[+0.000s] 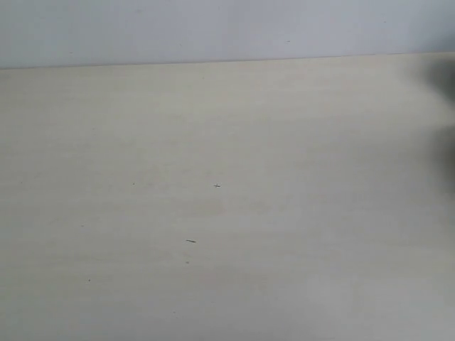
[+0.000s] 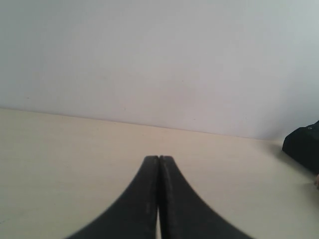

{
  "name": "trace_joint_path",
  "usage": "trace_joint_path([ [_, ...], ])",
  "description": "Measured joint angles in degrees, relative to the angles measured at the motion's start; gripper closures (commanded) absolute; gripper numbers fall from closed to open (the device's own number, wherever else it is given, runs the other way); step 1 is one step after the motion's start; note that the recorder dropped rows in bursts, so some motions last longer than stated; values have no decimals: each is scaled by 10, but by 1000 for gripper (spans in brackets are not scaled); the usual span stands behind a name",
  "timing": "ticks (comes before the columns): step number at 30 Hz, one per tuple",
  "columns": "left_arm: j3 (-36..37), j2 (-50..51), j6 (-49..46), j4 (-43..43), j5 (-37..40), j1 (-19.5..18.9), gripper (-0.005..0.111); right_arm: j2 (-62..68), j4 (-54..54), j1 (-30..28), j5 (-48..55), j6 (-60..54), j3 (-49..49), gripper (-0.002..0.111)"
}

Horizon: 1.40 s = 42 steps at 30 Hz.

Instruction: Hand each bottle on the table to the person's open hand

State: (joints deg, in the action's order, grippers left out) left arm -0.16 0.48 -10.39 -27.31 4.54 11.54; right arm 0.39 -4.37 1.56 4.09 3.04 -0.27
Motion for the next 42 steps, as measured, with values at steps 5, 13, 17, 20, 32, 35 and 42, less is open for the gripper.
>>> trace_joint_path([
  [5, 0, 0, -5, 2, 0, 0, 107, 0, 0, 0, 0, 0, 0, 108],
  [13, 0, 0, -11, 7, 0, 0, 107, 0, 0, 0, 0, 0, 0, 108],
  [17, 0, 0, -11, 17, -1, 0, 107, 0, 0, 0, 0, 0, 0, 108],
  [20, 0, 0, 9, 69, -2, 0, 107, 0, 0, 0, 0, 0, 0, 108],
  [32, 0, 0, 262, 397, 0, 0, 107, 0, 0, 0, 0, 0, 0, 108],
  [35, 0, 0, 265, 406, 0, 0, 107, 0, 0, 0, 0, 0, 0, 108],
  [42, 0, 0, 265, 410, 0, 0, 107, 0, 0, 0, 0, 0, 0, 108],
])
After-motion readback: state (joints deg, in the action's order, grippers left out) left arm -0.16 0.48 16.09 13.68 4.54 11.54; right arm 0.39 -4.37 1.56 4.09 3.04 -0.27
